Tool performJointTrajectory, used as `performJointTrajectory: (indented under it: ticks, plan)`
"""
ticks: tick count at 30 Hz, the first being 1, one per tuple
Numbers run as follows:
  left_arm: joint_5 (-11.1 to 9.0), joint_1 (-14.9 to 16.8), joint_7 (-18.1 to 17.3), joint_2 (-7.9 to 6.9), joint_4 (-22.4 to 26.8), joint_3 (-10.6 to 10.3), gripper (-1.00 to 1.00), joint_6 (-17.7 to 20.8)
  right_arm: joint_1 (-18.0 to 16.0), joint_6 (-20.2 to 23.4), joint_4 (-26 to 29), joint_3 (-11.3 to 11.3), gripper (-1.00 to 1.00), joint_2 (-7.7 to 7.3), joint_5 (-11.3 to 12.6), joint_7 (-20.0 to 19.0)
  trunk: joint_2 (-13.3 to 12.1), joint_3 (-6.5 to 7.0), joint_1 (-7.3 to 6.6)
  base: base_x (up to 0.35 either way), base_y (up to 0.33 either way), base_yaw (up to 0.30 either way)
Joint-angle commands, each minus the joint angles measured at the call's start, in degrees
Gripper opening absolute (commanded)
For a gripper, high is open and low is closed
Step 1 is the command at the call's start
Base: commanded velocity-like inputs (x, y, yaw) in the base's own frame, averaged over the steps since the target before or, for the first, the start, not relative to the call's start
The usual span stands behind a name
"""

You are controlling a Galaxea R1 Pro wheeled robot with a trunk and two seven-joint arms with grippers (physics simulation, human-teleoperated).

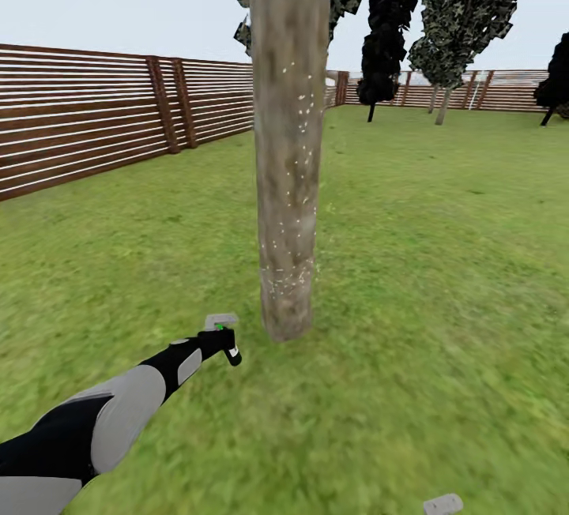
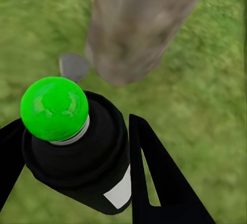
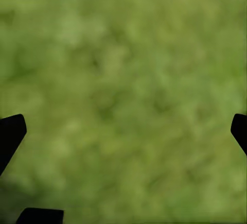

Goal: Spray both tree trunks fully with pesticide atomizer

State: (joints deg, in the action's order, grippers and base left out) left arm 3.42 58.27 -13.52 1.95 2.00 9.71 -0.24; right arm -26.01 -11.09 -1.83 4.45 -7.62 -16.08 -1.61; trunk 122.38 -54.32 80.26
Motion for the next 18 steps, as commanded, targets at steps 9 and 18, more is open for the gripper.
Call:
performJointTrajectory:
  ticks: [9, 18]
  plan:
    - [0.31, 0.01, -0.19, -0.01, 0.02, 0.49, -1.00, 0.06, -0.09, -0.34, -0.19, 0.48, 1.00, 0.02, -0.42, -0.09, 0.02, -0.04, 0.00, 0.007, 0.350, -0.184]
    - [0.27, 0.01, -0.19, -0.01, 0.02, 0.49, -1.00, 0.06, -0.09, -0.32, -0.20, 0.48, 1.00, 0.06, -0.41, -0.10, 0.02, -0.04, 0.00, 0.000, 0.350, -0.291]
